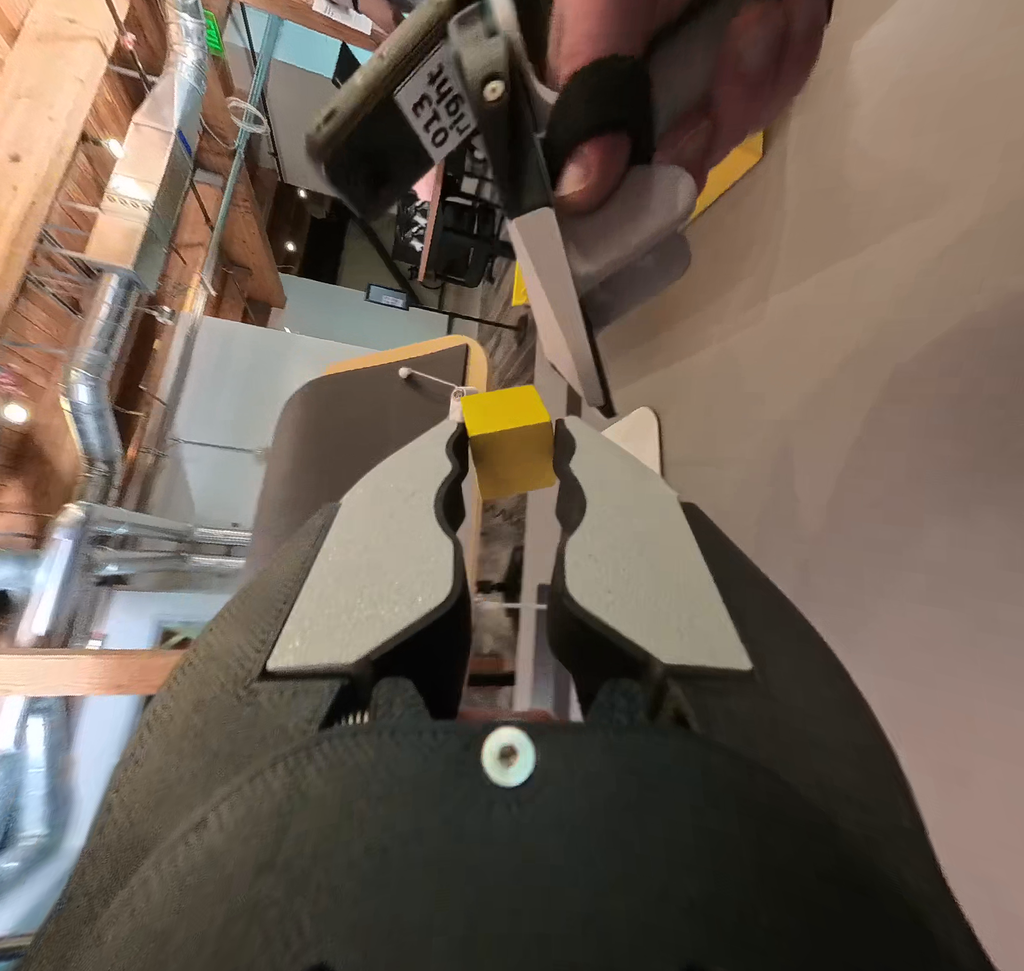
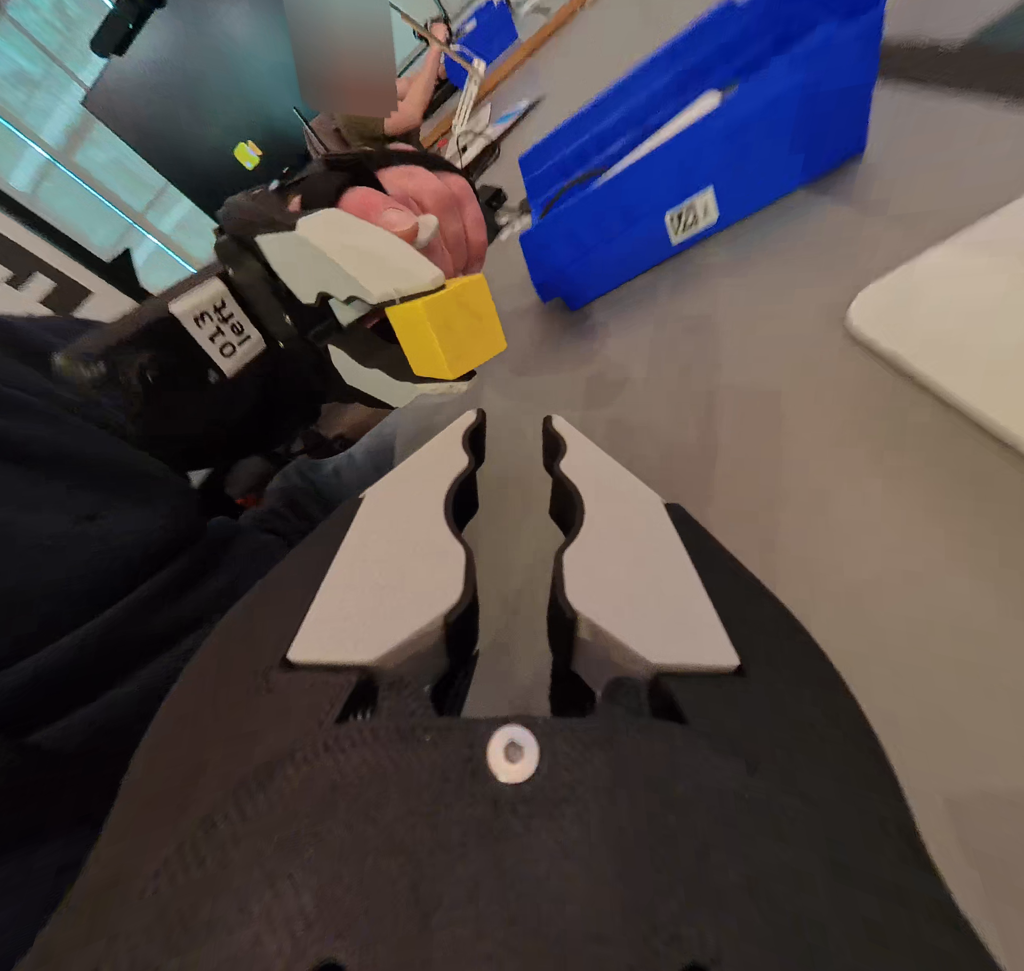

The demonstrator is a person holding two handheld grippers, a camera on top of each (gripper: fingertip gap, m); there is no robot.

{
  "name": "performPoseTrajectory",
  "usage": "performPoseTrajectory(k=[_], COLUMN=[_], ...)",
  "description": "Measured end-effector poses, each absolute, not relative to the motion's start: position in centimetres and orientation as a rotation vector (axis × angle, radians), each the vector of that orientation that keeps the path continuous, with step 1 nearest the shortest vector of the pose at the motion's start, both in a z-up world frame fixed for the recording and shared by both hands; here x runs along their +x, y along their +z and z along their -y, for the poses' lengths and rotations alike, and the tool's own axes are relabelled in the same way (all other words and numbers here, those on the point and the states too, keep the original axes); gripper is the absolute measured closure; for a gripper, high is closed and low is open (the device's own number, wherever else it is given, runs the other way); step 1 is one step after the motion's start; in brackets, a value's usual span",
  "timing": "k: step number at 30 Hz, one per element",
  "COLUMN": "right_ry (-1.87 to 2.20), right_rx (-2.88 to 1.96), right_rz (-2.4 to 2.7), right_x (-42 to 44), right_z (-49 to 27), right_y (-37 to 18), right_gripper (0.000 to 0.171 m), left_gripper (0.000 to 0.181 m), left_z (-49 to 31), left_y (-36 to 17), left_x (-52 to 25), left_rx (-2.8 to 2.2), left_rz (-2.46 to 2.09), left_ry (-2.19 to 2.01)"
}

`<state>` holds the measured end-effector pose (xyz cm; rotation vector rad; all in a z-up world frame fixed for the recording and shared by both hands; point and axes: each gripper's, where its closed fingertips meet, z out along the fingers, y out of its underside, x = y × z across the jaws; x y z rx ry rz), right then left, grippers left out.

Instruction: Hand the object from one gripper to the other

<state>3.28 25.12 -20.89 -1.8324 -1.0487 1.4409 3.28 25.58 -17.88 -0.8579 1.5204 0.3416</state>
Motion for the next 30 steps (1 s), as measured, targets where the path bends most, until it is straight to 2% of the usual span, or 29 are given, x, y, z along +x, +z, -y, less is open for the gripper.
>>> performPoseTrajectory(k=[5, 10, 17, 30], right_ry=[0.973, 0.732, 0.692, 0.788], right_rx=[-1.481, -1.239, -1.150, -1.144], right_rz=[1.244, 1.391, 1.494, 1.517], right_x=[4.1, 3.9, 3.9, 4.0], right_z=[-24.8, -23.1, -22.4, -21.2], right_y=[-18.0, -16.0, -15.6, -15.4], right_gripper=[0.141, 0.131, 0.139, 0.148], left_gripper=[0.152, 0.152, 0.152, 0.152], left_z=[-25.1, -24.1, -22.1, -21.0], left_y=[-16.3, -16.8, -16.0, -15.9], left_x=[3.4, 4.2, 4.9, 5.5], left_rx=[-1.056, -1.238, -1.236, -1.206], left_rz=[-1.443, -1.501, -1.526, -1.556], left_ry=[-0.020, -0.373, -0.671, -0.750])
